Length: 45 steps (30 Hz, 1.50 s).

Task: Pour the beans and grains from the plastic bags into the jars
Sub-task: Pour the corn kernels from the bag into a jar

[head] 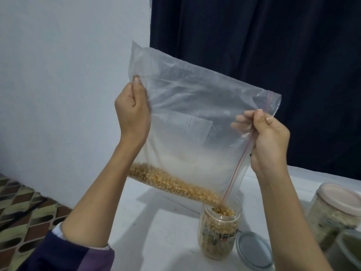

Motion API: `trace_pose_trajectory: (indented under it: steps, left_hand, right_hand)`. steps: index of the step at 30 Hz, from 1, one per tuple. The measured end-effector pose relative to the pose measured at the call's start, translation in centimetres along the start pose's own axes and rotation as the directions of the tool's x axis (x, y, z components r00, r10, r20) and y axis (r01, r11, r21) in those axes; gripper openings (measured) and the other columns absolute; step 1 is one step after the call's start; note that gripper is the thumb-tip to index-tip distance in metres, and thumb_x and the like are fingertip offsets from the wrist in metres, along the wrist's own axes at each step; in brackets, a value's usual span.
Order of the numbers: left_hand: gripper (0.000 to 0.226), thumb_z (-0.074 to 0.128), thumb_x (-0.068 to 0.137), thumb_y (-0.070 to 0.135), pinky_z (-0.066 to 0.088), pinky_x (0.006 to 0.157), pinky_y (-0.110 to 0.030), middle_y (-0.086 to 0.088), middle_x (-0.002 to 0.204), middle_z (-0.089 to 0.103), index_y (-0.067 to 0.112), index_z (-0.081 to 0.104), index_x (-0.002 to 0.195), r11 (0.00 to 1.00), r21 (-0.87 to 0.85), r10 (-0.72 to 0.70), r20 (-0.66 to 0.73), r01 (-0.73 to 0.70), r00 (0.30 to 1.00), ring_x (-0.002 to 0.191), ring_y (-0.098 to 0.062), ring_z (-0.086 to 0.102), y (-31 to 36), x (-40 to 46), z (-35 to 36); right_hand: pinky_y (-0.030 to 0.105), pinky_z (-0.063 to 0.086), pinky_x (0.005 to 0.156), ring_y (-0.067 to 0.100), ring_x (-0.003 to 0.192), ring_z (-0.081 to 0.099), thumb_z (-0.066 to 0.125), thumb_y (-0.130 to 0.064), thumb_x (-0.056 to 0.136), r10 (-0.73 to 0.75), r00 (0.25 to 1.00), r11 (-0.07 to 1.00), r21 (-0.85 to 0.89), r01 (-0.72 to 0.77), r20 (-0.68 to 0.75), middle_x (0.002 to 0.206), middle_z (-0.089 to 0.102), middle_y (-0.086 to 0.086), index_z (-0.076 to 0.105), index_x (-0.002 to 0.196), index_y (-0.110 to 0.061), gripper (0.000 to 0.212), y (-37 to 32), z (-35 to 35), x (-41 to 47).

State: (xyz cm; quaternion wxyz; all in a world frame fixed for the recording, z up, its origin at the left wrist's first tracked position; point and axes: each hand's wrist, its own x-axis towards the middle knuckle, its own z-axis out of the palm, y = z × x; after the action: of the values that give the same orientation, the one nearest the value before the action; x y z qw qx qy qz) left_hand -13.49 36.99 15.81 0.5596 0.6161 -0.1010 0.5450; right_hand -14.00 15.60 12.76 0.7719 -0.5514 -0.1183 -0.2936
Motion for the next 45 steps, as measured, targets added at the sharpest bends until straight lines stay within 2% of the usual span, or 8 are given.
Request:
trace_pose_trajectory:
  steps: [3,15,18,22,27,35,42,45]
  left_hand:
    - [0.047,0.035,0.103,0.015,0.023,0.046,-0.012,0.008,0.054,0.026,0.023,0.025,0.058,1.0,-0.002,-0.002,0.004,0.002,1.0,0.043,0.001,0.029,0.2,0.0,0.0]
    - [0.047,0.036,0.102,0.014,0.023,0.046,-0.011,0.008,0.053,0.025,0.022,0.024,0.057,0.999,-0.006,0.053,0.021,-0.053,0.998,0.043,0.0,0.028,0.5,-0.2,0.1]
    - [0.047,0.036,0.102,0.013,0.023,0.046,-0.012,0.009,0.053,0.025,0.023,0.024,0.057,0.997,-0.001,0.071,0.032,-0.071,0.997,0.043,0.001,0.028,0.5,-0.2,0.3]
    - [0.047,0.037,0.101,0.014,0.023,0.046,-0.011,0.015,0.048,0.028,0.024,0.024,0.057,0.997,-0.009,0.079,0.04,-0.079,0.996,0.042,0.0,0.028,0.3,-0.2,0.5]
    - [0.047,0.037,0.1,0.013,0.022,0.046,-0.011,0.01,0.052,0.025,0.024,0.024,0.057,0.995,0.004,0.098,0.042,-0.098,0.994,0.042,0.001,0.028,0.4,-0.1,0.6]
    - [0.047,0.037,0.1,0.013,0.023,0.046,-0.01,0.018,0.042,0.03,0.025,0.025,0.057,0.994,-0.002,0.107,0.053,-0.107,0.993,0.042,0.001,0.03,0.3,0.0,0.8]
    - [0.046,0.037,0.1,0.013,0.022,0.046,-0.012,0.011,0.052,0.025,0.024,0.024,0.057,0.992,0.022,0.125,0.052,-0.126,0.991,0.042,0.0,0.029,0.4,-0.3,1.2]
    - [0.046,0.037,0.1,0.014,0.022,0.046,-0.011,0.01,0.052,0.024,0.024,0.023,0.057,0.991,0.026,0.127,0.049,-0.128,0.991,0.042,0.0,0.028,0.4,-0.3,1.3]
  right_hand:
    - [0.027,0.055,0.079,0.016,0.068,0.07,0.043,-0.014,0.102,0.021,0.999,1.0,-0.005,-0.021,0.032,0.069,0.071,0.001,0.065,0.081,-0.01,0.03,-0.1,0.2,-0.1]
    - [0.041,0.042,0.107,0.014,0.083,0.067,0.045,-0.017,0.102,0.081,0.997,0.997,0.012,-0.081,-0.001,0.066,0.071,-0.003,0.065,0.08,-0.014,0.029,0.5,0.0,-0.1]
    - [0.038,0.043,0.106,0.01,0.082,0.066,0.046,-0.017,0.101,0.078,0.995,0.997,0.006,-0.078,-0.064,0.065,0.071,-0.005,0.065,0.08,-0.015,0.028,0.6,-0.2,-0.1]
    - [0.032,0.047,0.101,0.007,0.076,0.066,0.047,-0.016,0.101,0.08,0.996,0.997,0.019,-0.079,-0.038,0.065,0.071,-0.005,0.065,0.08,-0.013,0.028,0.6,-0.2,-0.3]
    - [0.029,0.048,0.097,0.008,0.075,0.067,0.046,-0.016,0.101,0.065,0.998,0.998,0.015,-0.065,-0.022,0.067,0.071,-0.005,0.065,0.082,-0.013,0.027,0.8,-0.5,-0.3]
    - [0.035,0.045,0.104,0.008,0.077,0.067,0.046,-0.015,0.101,0.066,0.997,0.997,0.036,-0.064,-0.048,0.066,0.071,-0.005,0.065,0.081,-0.014,0.028,1.2,-0.6,0.0]
    - [0.038,0.043,0.106,0.009,0.076,0.067,0.046,-0.016,0.101,0.064,0.996,0.997,0.042,-0.061,-0.068,0.066,0.071,-0.005,0.065,0.081,-0.014,0.028,1.5,-0.9,0.4]
    - [0.035,0.045,0.103,0.008,0.073,0.066,0.044,-0.015,0.102,0.078,0.997,0.996,0.038,-0.078,0.012,0.065,0.07,-0.005,0.065,0.081,-0.012,0.029,1.5,-0.8,0.4]
